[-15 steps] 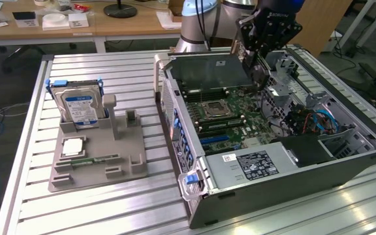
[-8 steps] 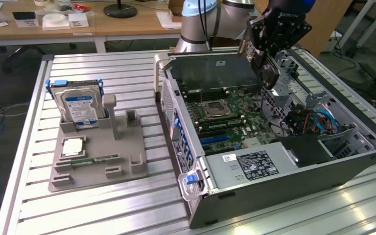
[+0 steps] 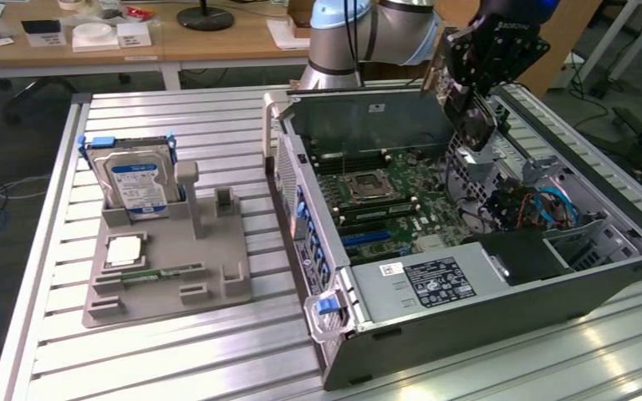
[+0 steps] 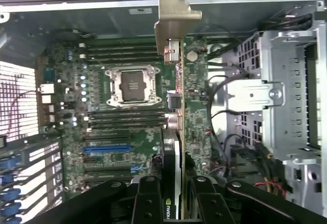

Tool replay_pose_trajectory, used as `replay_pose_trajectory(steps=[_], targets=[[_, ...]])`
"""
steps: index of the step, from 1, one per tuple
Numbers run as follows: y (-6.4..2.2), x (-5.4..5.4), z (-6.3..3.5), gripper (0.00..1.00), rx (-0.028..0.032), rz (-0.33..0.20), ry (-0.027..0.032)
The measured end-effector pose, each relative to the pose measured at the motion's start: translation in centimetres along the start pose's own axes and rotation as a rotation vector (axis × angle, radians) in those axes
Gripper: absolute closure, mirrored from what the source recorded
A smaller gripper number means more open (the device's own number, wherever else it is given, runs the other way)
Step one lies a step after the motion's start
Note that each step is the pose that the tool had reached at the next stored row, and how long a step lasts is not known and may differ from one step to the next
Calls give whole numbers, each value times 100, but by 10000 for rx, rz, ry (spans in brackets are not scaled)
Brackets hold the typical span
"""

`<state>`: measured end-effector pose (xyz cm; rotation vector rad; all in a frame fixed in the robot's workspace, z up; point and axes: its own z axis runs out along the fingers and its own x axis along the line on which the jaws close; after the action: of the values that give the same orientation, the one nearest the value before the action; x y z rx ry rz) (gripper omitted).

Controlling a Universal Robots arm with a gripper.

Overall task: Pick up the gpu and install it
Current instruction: 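Pick up the gpu and move the gpu toward the slot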

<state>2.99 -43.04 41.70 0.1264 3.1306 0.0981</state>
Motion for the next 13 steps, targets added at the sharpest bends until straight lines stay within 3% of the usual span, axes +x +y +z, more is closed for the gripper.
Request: replay_pose_trajectory(steps=[2, 9, 13], targets=[[4, -48, 0, 73, 1, -2, 2], [5, -55, 1, 73, 0, -1, 1], [12, -150, 1, 73, 1, -1, 0]])
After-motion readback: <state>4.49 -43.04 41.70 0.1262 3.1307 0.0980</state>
